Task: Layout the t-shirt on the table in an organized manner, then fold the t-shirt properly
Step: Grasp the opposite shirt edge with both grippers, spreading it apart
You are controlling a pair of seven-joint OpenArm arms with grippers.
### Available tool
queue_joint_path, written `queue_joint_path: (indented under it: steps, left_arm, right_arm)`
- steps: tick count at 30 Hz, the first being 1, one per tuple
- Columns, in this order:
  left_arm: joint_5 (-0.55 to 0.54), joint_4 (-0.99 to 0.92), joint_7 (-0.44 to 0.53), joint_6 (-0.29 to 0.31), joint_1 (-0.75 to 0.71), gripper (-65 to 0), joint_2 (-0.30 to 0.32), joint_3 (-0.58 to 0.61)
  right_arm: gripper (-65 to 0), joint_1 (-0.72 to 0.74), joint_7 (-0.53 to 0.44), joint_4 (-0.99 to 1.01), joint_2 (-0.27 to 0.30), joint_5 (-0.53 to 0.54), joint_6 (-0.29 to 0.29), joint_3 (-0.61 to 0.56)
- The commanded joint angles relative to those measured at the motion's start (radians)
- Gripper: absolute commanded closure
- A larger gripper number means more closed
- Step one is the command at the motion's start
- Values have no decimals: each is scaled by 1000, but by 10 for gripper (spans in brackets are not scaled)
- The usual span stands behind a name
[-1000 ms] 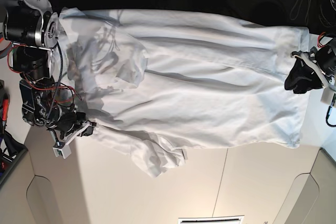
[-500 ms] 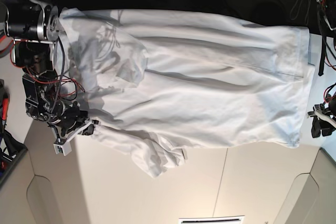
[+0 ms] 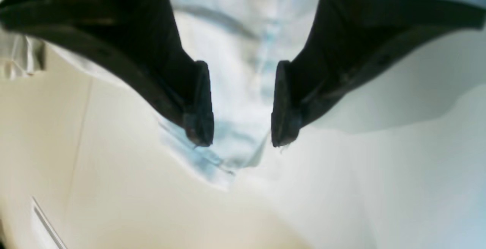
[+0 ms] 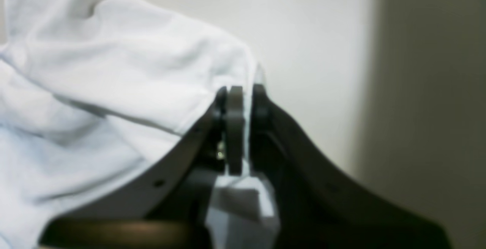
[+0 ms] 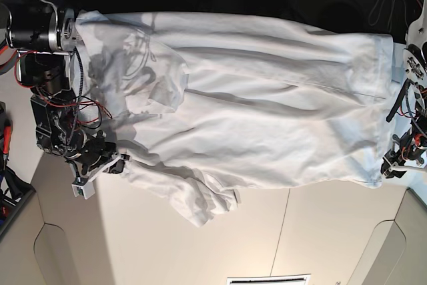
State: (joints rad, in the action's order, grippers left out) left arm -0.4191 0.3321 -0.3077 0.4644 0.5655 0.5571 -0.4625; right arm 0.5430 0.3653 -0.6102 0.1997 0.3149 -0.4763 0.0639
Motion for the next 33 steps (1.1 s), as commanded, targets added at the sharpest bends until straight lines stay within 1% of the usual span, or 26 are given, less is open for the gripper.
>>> queue_joint_path:
  steps: [1, 3, 6, 7, 9, 16, 19, 25, 29, 33]
  left_arm:
    - [-9, 9, 21, -2, 16, -287, 24, 13]
    - [0, 9, 37, -21, 11, -286, 24, 46]
    - [44, 9, 64, -44, 6, -286, 21, 92]
    - [46, 9, 69, -60, 1, -286, 21, 107]
    - [46, 9, 82, -69, -4, -286, 16, 124]
    - [58, 9, 106, -69, -8, -286, -26, 125]
    - [73, 9, 110, -87, -9, -286, -40, 125]
    - [72, 9, 116, -86, -3, -286, -44, 125]
    - [73, 9, 124, -66, -3, -286, -45, 125]
    - [140, 9, 161, -49, -3, -287, -44, 140]
  right_arm:
    - [0, 24, 1, -11, 2, 7, -18, -16]
    - [0, 24, 1, -11, 2, 6, -18, -47]
    - [0, 24, 1, -11, 2, 7, -18, -83]
    - [0, 24, 1, -11, 2, 6, -18, -93]
    - [0, 24, 1, -11, 3, 6, -18, -103]
    - [0, 24, 0, -11, 3, 7, -18, -104]
    - [0, 24, 1, -11, 3, 7, -18, -104]
    - [0, 24, 1, -11, 3, 7, -18, -104]
    - [0, 24, 0, -11, 3, 7, -18, -104]
    - [0, 24, 0, -11, 2, 8, -18, -104]
